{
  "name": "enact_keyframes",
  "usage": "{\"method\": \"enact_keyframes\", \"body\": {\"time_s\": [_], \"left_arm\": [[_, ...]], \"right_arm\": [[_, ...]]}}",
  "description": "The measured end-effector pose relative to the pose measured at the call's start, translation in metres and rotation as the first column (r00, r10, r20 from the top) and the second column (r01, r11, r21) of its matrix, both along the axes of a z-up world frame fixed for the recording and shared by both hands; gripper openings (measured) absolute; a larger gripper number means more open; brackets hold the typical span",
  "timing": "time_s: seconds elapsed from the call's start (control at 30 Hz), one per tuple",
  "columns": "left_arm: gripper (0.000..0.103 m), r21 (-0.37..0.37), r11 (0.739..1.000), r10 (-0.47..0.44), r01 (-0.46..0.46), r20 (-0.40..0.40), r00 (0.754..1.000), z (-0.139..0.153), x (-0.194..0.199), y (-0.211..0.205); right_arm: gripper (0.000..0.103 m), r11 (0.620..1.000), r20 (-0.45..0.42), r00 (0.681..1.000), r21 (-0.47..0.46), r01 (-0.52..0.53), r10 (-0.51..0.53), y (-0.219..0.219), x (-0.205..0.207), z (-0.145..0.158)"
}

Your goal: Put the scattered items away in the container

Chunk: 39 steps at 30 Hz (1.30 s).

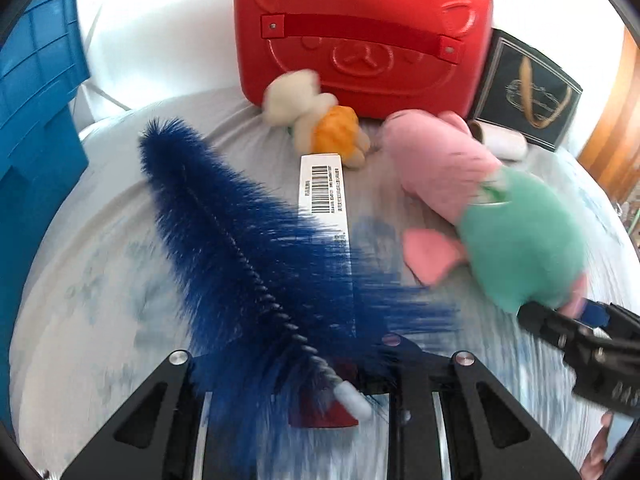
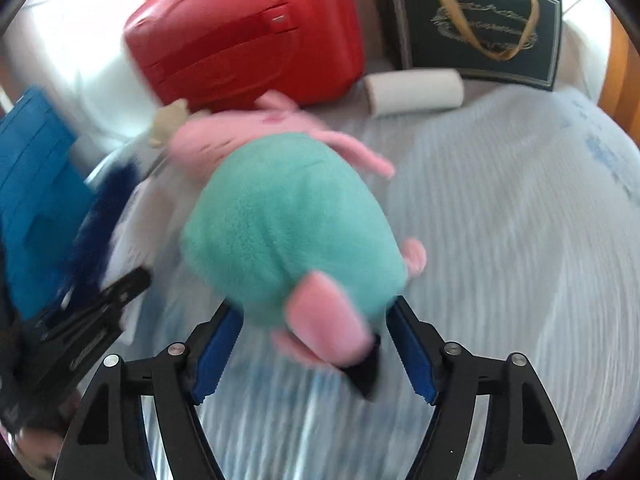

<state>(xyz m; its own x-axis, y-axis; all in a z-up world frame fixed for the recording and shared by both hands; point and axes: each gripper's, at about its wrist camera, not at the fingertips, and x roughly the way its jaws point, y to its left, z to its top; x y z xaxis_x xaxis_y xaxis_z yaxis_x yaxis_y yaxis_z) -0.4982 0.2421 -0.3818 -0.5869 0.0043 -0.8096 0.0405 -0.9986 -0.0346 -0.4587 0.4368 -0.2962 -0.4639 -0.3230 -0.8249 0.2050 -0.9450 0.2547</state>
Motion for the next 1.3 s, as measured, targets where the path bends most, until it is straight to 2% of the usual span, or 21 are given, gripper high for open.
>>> {"method": "enact_keyframes", "body": {"time_s": [0.1,0.17,0.2,0.3,0.37,0.47,0.53,0.6,0.83,0.97,1.1,1.17,1.3], "left_arm": [[0.023,-0.006,1.0,0.005,-0.005,0.02,1.0,0.001,0.006,0.003],[0.023,-0.005,1.0,0.017,-0.017,0.024,1.0,0.005,0.016,0.016],[0.023,-0.008,1.0,0.025,-0.025,0.025,0.999,0.003,0.01,0.016],[0.024,-0.015,0.999,0.028,-0.028,0.03,0.999,0.001,-0.001,0.016],[0.029,-0.023,1.0,0.022,-0.021,0.041,0.999,0.006,-0.008,0.015],[0.044,-0.023,0.999,0.027,-0.026,0.029,0.999,0.019,-0.007,0.005],[0.064,-0.046,0.999,0.026,-0.025,0.017,1.0,0.027,-0.001,0.001],[0.069,-0.073,0.997,0.035,-0.035,0.008,0.999,0.036,0.011,-0.005],[0.07,-0.133,0.978,0.166,-0.16,0.033,0.986,0.054,0.052,-0.041],[0.07,-0.106,0.981,0.16,-0.162,-0.025,0.987,0.077,0.064,-0.043],[0.07,-0.049,0.994,0.097,-0.101,-0.081,0.992,0.102,0.047,-0.024],[0.072,-0.015,0.998,0.055,-0.057,-0.082,0.995,0.101,0.027,-0.011],[0.074,0.021,1.0,0.006,-0.007,0.043,0.999,0.057,-0.02,0.008]], "right_arm": [[0.092,0.999,-0.038,0.999,0.033,0.003,-0.002,0.005,0.012,0.004],[0.095,0.998,-0.061,0.998,0.052,0.018,-0.015,0.007,0.009,0.007],[0.1,0.998,-0.07,0.997,0.052,0.018,-0.015,0.006,0.005,0.007],[0.103,0.997,-0.094,0.996,0.071,0.004,0.002,-0.018,-0.003,0.008],[0.103,0.998,-0.112,0.994,0.06,-0.007,0.013,-0.025,-0.006,0.013],[0.103,0.999,-0.141,0.989,0.048,-0.027,0.034,-0.03,-0.014,0.026],[0.102,0.998,-0.148,0.988,0.041,-0.044,0.049,-0.033,-0.018,0.034],[0.102,0.998,-0.147,0.987,0.045,-0.053,0.059,-0.037,-0.024,0.037],[0.102,0.998,-0.1,0.993,0.037,-0.057,0.06,-0.042,-0.022,0.031],[0.102,0.997,-0.105,0.992,0.039,-0.06,0.063,-0.043,-0.015,0.039],[0.102,0.996,-0.138,0.988,0.057,-0.067,0.075,-0.046,-0.014,0.059],[0.102,0.995,-0.155,0.985,0.082,-0.061,0.073,-0.046,-0.02,0.069],[0.103,0.985,-0.118,0.989,0.156,-0.069,0.088,-0.052,-0.051,0.064]]}}
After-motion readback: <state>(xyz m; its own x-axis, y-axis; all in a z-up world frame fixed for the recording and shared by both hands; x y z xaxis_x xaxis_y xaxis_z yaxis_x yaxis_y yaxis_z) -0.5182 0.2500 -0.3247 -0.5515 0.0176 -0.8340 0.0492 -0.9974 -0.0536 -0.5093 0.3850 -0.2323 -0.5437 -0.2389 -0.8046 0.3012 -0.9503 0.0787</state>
